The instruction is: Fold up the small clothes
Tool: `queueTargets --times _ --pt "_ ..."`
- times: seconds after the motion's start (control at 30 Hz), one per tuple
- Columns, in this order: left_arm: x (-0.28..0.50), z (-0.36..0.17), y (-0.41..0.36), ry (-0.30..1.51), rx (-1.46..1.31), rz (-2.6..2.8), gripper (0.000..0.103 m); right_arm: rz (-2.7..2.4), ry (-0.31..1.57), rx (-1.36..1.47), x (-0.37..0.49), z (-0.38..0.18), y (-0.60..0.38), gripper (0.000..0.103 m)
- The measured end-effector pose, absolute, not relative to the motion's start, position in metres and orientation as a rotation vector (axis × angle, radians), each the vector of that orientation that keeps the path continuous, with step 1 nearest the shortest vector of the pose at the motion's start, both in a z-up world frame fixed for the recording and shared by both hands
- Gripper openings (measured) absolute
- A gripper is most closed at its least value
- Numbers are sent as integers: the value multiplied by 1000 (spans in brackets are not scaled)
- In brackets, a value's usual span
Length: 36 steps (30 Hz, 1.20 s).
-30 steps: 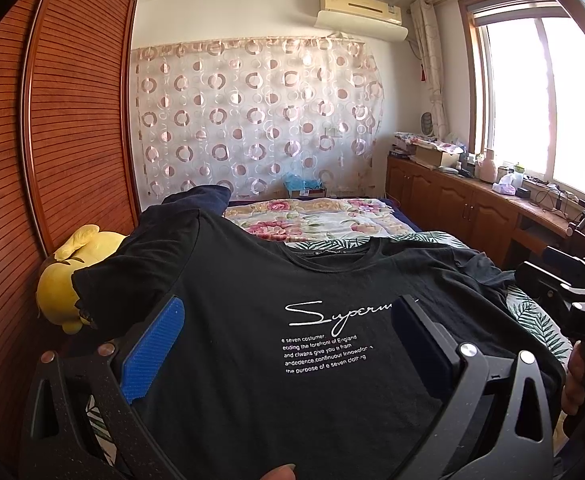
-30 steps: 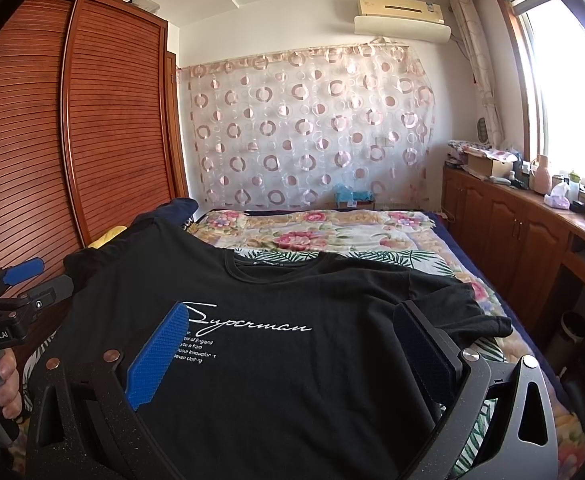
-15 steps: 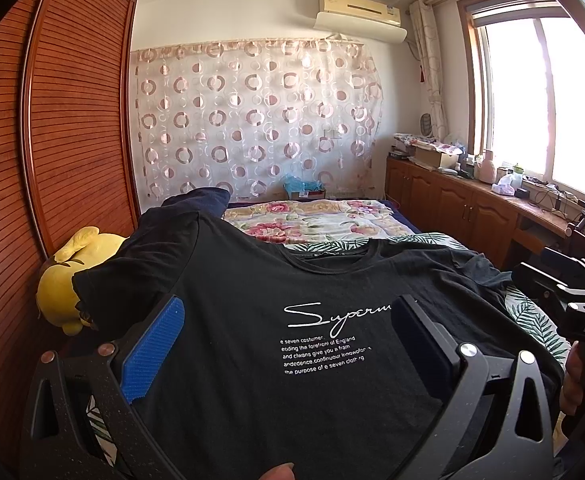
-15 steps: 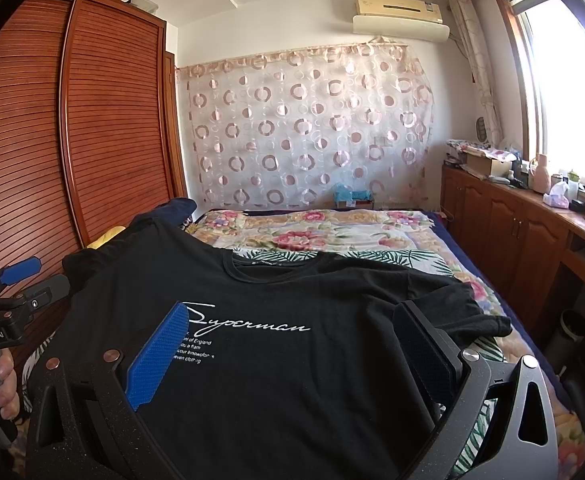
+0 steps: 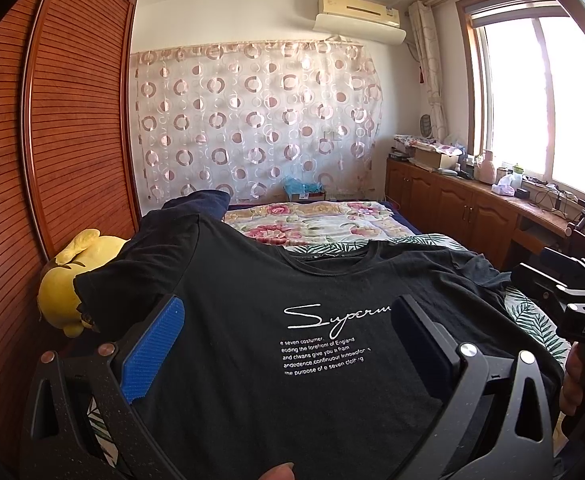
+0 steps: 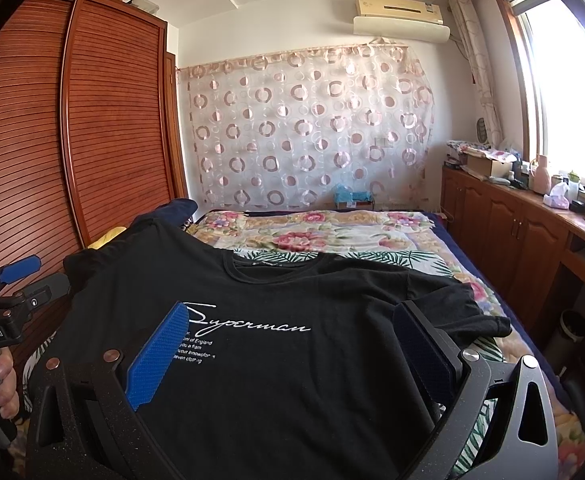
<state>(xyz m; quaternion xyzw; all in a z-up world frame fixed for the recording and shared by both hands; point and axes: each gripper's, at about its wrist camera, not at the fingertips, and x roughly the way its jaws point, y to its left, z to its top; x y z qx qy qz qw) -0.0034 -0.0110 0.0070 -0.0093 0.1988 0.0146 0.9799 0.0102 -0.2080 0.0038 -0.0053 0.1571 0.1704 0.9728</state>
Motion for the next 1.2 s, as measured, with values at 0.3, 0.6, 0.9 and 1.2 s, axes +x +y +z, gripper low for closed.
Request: queueTargets --times 0.3,0.6,0.9,1.2 --pt "-3 7 -12 399 -18 31 103 346 317 -10 10 5 -207 102" --pt "-3 9 -10 409 -23 33 103 355 327 -10 11 2 -208 102" --pt "-1 12 33 447 -49 84 103 404 368 -29 24 -3 -204 102" --pt "9 -2 76 479 -64 151 103 474 431 -40 47 -6 -204 102"
